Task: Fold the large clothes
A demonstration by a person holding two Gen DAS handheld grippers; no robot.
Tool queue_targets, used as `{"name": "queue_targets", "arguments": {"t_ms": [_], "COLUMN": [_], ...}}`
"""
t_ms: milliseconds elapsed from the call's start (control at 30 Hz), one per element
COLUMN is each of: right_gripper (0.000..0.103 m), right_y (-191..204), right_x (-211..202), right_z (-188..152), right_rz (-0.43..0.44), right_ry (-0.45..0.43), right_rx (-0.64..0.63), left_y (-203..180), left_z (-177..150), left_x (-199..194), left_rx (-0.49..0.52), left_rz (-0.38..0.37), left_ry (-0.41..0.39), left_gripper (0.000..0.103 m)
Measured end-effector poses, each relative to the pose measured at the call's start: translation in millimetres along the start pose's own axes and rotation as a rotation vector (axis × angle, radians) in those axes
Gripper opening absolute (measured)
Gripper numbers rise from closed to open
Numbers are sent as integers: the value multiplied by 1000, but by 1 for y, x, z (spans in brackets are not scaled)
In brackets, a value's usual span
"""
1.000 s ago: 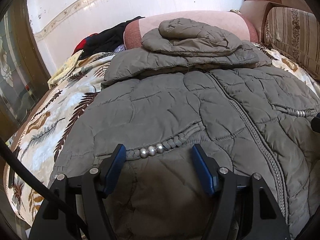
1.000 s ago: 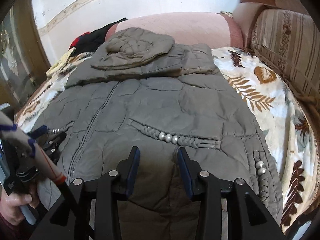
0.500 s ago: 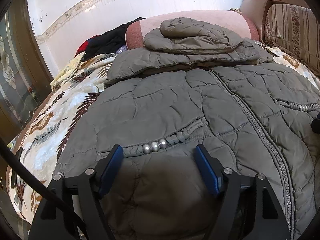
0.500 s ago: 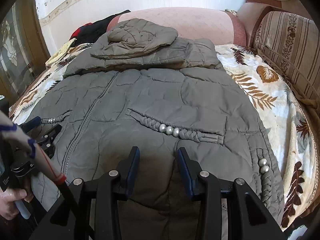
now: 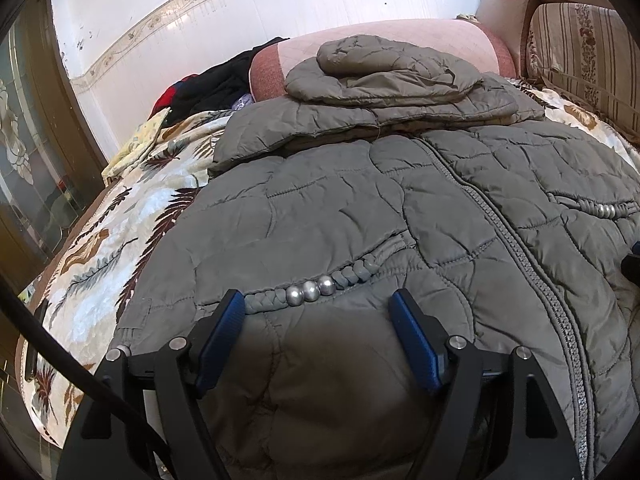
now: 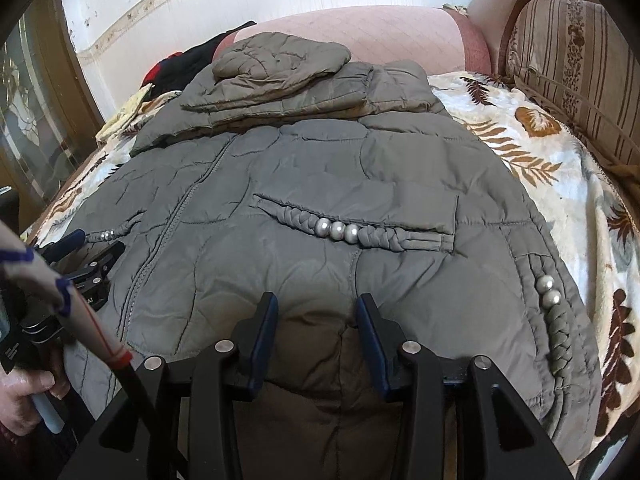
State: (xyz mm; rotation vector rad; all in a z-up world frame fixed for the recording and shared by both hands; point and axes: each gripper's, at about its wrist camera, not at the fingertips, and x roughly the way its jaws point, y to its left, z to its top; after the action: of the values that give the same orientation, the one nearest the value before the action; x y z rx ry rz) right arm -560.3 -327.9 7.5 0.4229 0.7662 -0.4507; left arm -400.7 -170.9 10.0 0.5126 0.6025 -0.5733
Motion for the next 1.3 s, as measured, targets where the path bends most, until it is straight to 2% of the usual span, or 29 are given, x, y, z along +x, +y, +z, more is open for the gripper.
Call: {"name": "queue_targets", "arguments": {"t_ms": [567,667,767,833,933,1067,1167,1300], "right_gripper": [46,46,47,47,47,47,47,47], "right_y": [-7,-19,-50,-80,-124,-147,-153,-160], "right_x": [-11,-30,-53,-67,-79,-81,-77,-71], "right_z": [-10,-12,-15,-20,-30,-39,-39,-40], "right_rz": [60,90,71,59,51,61,96,128], "right_ry": [-40,-96,-175,-214,-242,-236,-222,-215], "right_rx": [-20,8,105,223,398,491,534,613], "left_y": [-2,5,21,40,80,147,182,194], "left_z": [-4,-8,-14,-20,-30,-48,-61,-70], "left_x": [-9,-22,-34,-38,-36,-35,-29,-20], "left_rx": [37,42,18,-30,-147,-335,-471,-533], "left_rz": [22,12,16,26,45,152,136,83], "left_ry": [-11,-45,-81,-88,-53,-6,36,74], "left_gripper": [78,78,78,78,78,78,78,78]}}
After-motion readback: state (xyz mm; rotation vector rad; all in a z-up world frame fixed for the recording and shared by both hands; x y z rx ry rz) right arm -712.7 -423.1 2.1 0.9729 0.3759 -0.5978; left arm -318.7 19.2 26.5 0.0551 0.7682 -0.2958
